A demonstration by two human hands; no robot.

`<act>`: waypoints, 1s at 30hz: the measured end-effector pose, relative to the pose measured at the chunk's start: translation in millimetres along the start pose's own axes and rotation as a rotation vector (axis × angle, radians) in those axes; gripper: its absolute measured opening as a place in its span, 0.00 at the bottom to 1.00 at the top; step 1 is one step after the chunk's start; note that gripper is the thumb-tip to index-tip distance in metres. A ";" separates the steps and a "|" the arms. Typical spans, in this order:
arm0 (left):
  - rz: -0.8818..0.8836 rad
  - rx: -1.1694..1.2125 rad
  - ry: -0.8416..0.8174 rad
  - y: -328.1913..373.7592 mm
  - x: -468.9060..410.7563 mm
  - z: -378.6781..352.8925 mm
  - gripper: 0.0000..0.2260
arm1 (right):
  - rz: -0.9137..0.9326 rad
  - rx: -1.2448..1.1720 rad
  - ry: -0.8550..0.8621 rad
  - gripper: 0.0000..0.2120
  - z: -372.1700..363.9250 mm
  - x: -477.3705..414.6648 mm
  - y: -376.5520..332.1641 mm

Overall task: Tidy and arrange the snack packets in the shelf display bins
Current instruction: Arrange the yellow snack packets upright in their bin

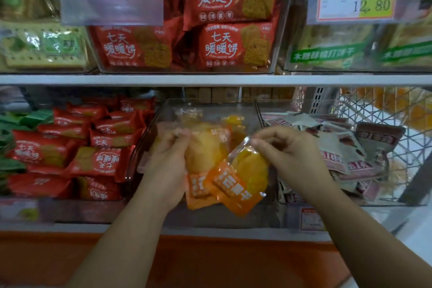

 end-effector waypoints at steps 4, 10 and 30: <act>0.081 -0.125 -0.247 -3.5 10.3 -4.2 0.08 | 0.042 0.005 -0.042 0.07 -5.1 0.2 -2.3; 0.056 -0.222 -0.353 -8.2 15.8 -4.4 0.13 | 0.082 -0.015 -0.156 0.03 -14.7 4.3 -7.7; -0.341 -0.336 0.142 34.4 -24.4 61.5 0.05 | 0.000 0.209 -0.204 0.10 -40.3 -30.9 4.4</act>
Point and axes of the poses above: each hand's wrist, its own x-axis away from the middle knuckle, its own z-axis out of the back of the hand, y = z × x, the point moved 2 cm from there along -x, towards the middle knuckle, and after that the axes turned 14 degrees about y, right-handed, at the moved point
